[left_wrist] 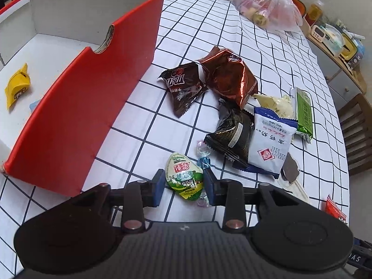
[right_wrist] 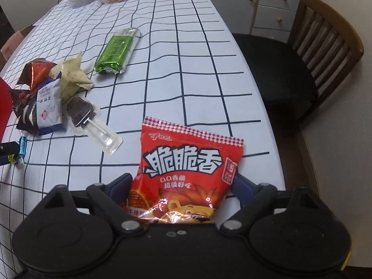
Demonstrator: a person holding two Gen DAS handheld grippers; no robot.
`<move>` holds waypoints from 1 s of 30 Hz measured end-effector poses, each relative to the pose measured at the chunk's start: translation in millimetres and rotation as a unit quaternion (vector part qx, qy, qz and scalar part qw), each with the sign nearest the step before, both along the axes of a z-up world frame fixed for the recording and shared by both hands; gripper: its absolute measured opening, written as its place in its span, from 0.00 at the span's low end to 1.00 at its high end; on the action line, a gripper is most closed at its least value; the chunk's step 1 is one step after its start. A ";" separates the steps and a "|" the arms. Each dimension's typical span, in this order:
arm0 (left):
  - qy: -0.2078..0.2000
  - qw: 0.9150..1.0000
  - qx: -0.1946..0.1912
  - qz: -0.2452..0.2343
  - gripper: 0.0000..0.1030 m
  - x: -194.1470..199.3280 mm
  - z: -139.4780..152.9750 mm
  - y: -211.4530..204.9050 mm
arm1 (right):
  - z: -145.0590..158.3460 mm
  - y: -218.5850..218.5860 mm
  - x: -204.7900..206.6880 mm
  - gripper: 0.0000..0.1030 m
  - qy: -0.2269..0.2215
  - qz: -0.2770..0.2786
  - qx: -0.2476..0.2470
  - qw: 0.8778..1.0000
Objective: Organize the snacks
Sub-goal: 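Grasp the green candy with the left tool while the right tool grasps the red chip bag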
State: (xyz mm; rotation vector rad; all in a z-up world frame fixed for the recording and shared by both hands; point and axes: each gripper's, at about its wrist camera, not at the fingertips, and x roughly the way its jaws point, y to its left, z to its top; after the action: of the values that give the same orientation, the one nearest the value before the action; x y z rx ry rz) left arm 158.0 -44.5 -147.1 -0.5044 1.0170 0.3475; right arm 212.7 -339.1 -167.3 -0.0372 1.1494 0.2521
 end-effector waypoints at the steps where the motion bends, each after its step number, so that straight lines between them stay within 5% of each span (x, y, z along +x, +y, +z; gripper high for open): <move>1: -0.001 1.000 0.001 0.000 0.32 -0.9 -0.2 0.3 | 0.1 -0.2 -0.5 0.82 -0.002 0.001 0.000 1.000; 19: -0.018 1.000 -0.006 -0.016 0.31 -20.6 10.5 6.2 | 22.4 -1.8 -15.7 0.73 -0.024 0.008 0.020 0.999; 30: -0.051 0.996 -0.012 -0.069 0.31 -34.6 50.8 8.1 | 65.9 32.5 -35.2 0.73 -0.054 0.035 0.035 0.997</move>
State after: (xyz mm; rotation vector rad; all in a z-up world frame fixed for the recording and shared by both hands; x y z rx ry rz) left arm 123.4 -36.4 -96.3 -0.4655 0.9523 0.1847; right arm 177.5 -306.6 -101.4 -0.0290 1.0318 0.3477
